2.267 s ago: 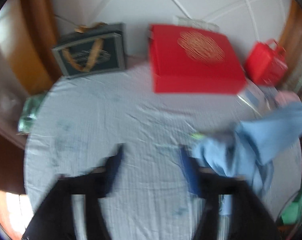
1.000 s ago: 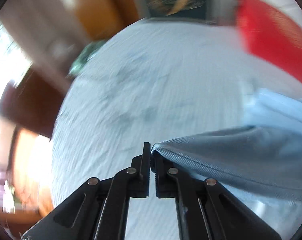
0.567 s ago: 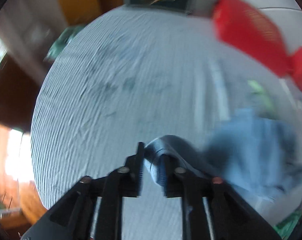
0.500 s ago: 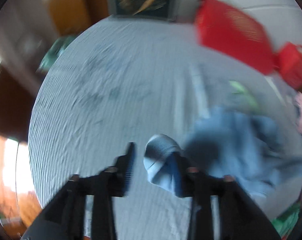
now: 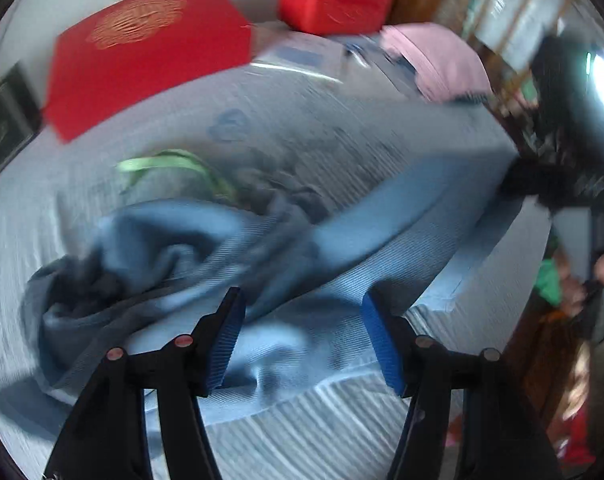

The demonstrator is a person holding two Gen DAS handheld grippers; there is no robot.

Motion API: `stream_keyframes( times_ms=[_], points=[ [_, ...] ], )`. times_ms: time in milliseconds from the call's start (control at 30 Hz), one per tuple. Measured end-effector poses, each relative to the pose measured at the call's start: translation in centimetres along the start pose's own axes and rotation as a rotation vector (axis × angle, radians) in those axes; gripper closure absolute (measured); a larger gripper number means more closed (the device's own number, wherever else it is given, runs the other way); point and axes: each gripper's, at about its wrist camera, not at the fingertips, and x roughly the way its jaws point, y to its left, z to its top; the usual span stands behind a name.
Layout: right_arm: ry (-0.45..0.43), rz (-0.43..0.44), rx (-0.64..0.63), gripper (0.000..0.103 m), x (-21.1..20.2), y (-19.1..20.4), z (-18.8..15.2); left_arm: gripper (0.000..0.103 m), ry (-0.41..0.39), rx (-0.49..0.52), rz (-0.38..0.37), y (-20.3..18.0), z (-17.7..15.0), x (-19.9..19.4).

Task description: Fold clothes

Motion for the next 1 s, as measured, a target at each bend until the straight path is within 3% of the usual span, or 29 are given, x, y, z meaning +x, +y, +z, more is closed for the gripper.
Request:
stream_keyframes(
  times_ms=[33, 67, 100, 133, 233, 267, 333, 400, 433, 500, 600, 667, 700, 767, 933, 1000],
  points=[
    [0.007, -0.012, -0.015, 0.013, 0.0, 0.3, -0.1, 0.043, 0.003, 0.042, -0.021, -1.6, 0.7, 0.8],
    [0.014, -0.025, -0.029, 0.013, 0.0, 0.7, -0.2, 0.048, 0.005, 0.043, 0.005, -1.7, 0.8, 1.4],
    [0.01, -0.026, -0.041, 0.013, -0.3, 0.9, -0.4, 0.076, 0.008, 0.029, 0.037, -1.6, 1.2, 1.8],
    [0.006, -0.027, -0.052, 0.013, -0.6, 1.1, -0.6, 0.089, 0.01, 0.015, 0.069, -1.5, 1.7, 2.2],
    [-0.005, -0.032, -0.086, 0.013, -1.4, 1.7, -1.2, 0.089, -0.09, -0.057, 0.17, 1.2, 3.5, 0.7],
    [-0.009, -0.033, -0.098, 0.013, -1.7, 1.9, -1.4, 0.089, -0.13, -0.068, 0.275, 2.2, 4.3, -0.1],
    [-0.017, -0.036, -0.12, 0.012, -2.2, 2.3, -1.8, 0.102, -0.21, -0.09, 0.488, 4.2, 5.9, -1.8],
    [-0.025, -0.039, -0.143, 0.012, -2.8, 2.7, -2.2, 0.102, -0.23, -0.166, 0.512, 8.0, 6.8, -3.1],
    [-0.029, -0.04, -0.155, 0.013, -3.1, 3.0, -2.4, 0.102, -0.2, -0.261, 0.48, 11.3, 6.9, -3.9],
    [-0.036, -0.042, -0.176, 0.013, -3.6, 3.3, -2.8, 0.102, -0.194, -0.318, 0.508, 14.8, 6.1, -5.2],
    [-0.045, 0.032, -0.064, 0.012, -3.6, 1.4, -2.1, 0.102, -0.161, -0.381, 0.357, 17.4, 4.3, -6.5],
    [-0.049, 0.08, 0.01, 0.012, -3.6, 0.1, -1.7, 0.102, -0.12, -0.363, 0.241, 16.9, 3.2, -6.6],
    [-0.019, 0.043, 0.007, 0.012, -2.7, 0.1, -1.3, 0.102, -0.1, -0.354, 0.183, 16.7, 2.6, -6.6],
    [0.042, -0.03, 0.0, 0.013, -1.0, 0.1, -0.6, 0.102, -0.076, -0.293, 0.095, 14.2, 1.9, -6.3],
    [0.094, 0.013, -0.008, 0.013, 0.8, -0.5, -0.6, 0.101, -0.015, -0.075, -0.079, 6.1, -0.6, -5.5],
    [0.103, 0.034, -0.003, 0.013, 1.3, -0.9, -0.7, 0.101, 0.034, 0.001, -0.097, 3.5, -1.2, -3.8]
  ],
)
